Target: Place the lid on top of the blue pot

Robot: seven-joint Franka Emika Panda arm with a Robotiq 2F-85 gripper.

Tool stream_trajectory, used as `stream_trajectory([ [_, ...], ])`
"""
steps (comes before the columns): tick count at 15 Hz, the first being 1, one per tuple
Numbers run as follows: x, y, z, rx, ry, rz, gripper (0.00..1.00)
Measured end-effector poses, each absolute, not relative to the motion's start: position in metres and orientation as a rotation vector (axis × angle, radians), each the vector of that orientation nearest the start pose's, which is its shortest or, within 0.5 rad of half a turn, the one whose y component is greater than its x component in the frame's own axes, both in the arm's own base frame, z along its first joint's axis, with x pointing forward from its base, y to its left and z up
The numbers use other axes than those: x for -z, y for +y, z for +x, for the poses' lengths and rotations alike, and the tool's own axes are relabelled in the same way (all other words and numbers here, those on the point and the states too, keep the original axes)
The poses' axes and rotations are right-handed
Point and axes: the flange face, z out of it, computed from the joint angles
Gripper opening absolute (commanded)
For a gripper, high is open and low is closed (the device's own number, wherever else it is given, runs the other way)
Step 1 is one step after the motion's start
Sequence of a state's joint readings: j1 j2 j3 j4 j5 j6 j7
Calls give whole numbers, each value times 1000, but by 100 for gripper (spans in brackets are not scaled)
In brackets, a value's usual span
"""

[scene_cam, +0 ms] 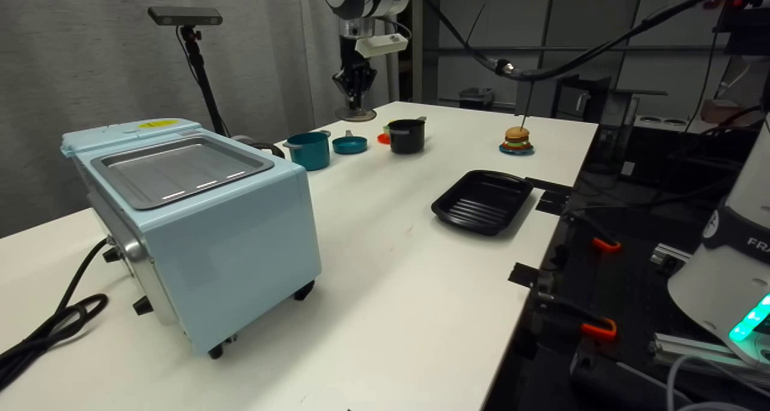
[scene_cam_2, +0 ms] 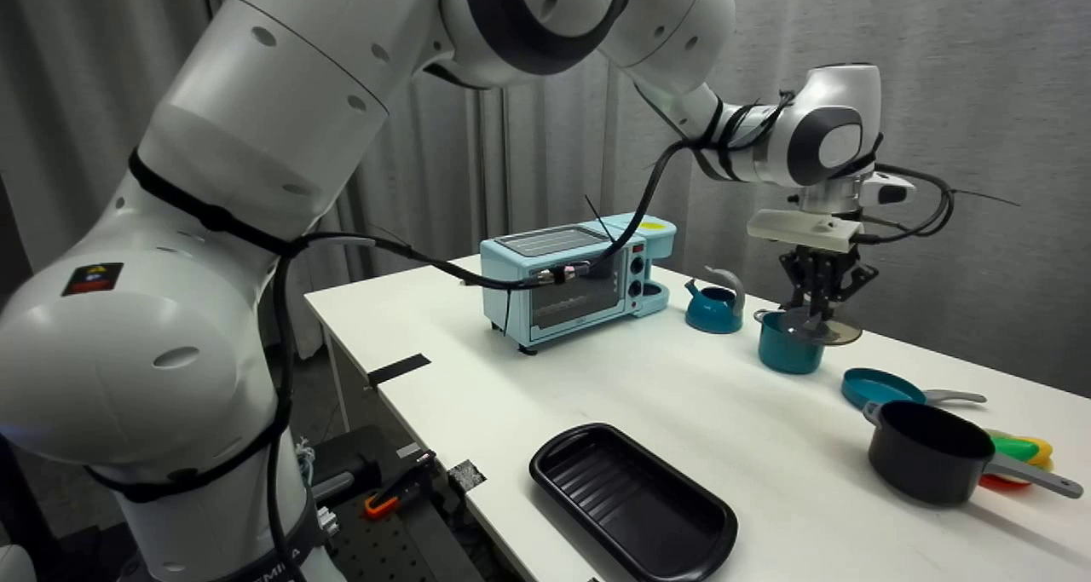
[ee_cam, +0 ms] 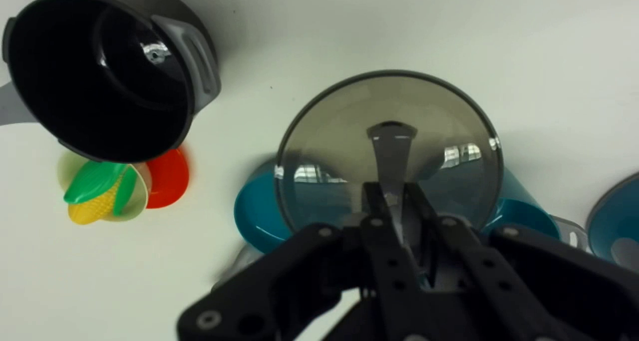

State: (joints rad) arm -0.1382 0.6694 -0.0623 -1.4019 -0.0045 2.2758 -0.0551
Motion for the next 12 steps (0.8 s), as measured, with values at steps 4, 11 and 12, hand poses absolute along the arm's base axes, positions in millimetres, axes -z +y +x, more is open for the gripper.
stream_trajectory([
  [4, -329, -108, 742, 334, 143, -3168, 4],
  [11, -306, -68, 760, 352, 119, -3146, 4],
  [12, -304, -67, 761, 357, 120, -3145, 4],
])
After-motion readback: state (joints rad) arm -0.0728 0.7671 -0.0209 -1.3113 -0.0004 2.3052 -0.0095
